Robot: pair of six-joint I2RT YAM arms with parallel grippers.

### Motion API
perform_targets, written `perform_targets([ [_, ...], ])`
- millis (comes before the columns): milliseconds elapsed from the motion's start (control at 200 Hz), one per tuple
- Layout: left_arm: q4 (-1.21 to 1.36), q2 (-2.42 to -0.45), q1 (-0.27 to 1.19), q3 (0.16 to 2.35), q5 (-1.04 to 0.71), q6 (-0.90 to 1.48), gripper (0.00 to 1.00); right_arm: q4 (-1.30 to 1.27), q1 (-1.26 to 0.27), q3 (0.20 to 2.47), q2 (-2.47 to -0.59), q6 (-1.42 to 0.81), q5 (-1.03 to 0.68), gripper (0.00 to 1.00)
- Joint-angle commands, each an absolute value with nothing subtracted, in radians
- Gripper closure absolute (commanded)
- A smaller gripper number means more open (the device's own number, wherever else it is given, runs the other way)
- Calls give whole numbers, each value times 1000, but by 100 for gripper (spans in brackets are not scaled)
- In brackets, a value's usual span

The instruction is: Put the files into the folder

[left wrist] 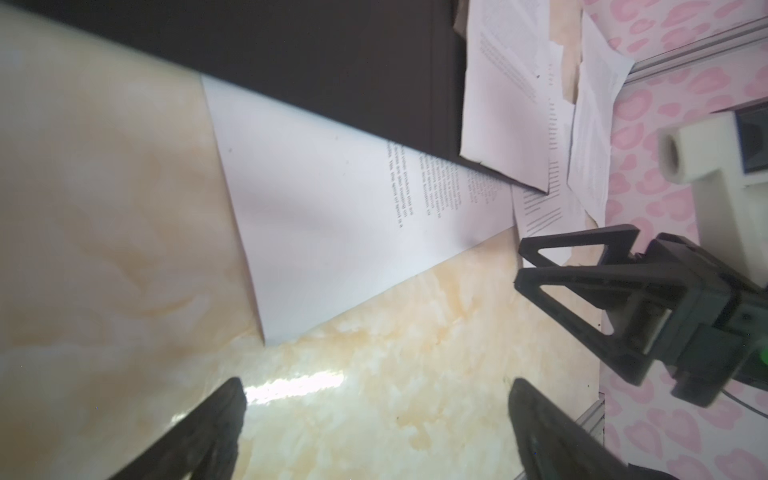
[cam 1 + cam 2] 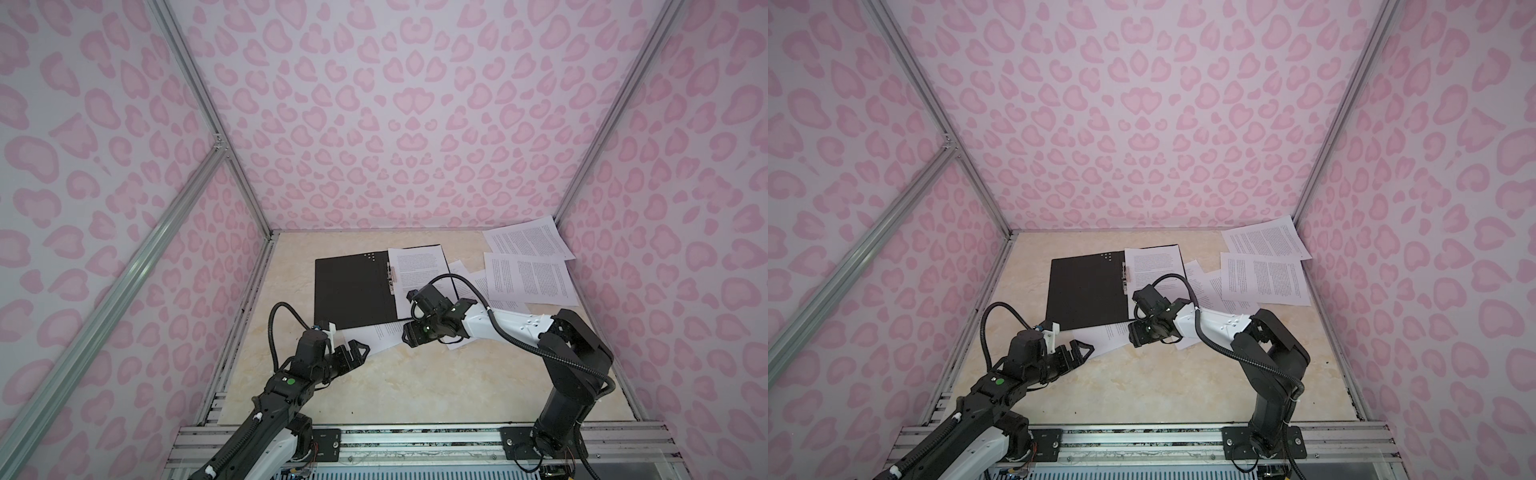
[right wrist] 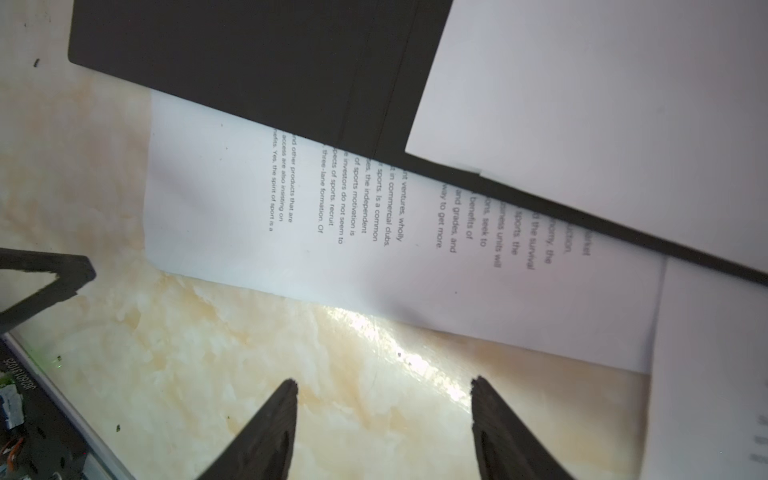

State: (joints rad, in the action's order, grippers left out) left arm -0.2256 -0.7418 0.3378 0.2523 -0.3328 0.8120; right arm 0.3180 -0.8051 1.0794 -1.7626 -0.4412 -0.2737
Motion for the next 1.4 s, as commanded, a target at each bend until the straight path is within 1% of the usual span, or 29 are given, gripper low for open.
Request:
perform_targets([
  [0,-171,-777,337,234,-368,857,1,161,-808,1048,-1769,-462,-316,34],
  [80,-127,-809,337,221,-374,883,1,166,-808,1066,-1795,-442,-290,34],
  [245,-104,-853,337,209,-299,892,3,158,-805,1073,-1832,-408,-264,34],
  [390,-51,-899,337,193,-271,912,3,146,-788,1077,-1863,-405,-308,35],
  [510,93,-969,337,149,-303,989,4,146,-772,1080,-1879,-411,-338,35],
  [665,207,-1040,337,129,-305,1031,4,143,-752,1073,-1893,-415,-371,35],
  [875,298,-1002,337,113,-336,1072,4,129,-735,1074,-1919,-433,-425,35],
  [1050,277,-965,338,145,-302,1022,3,121,-729,1075,-1928,-441,-451,35],
  [1165,284,-989,336,158,-264,979,3,119,-723,1073,-1936,-443,-464,35],
  [1395,352,-1055,335,169,-259,1000,4,124,-716,1074,-1940,-443,-471,35],
])
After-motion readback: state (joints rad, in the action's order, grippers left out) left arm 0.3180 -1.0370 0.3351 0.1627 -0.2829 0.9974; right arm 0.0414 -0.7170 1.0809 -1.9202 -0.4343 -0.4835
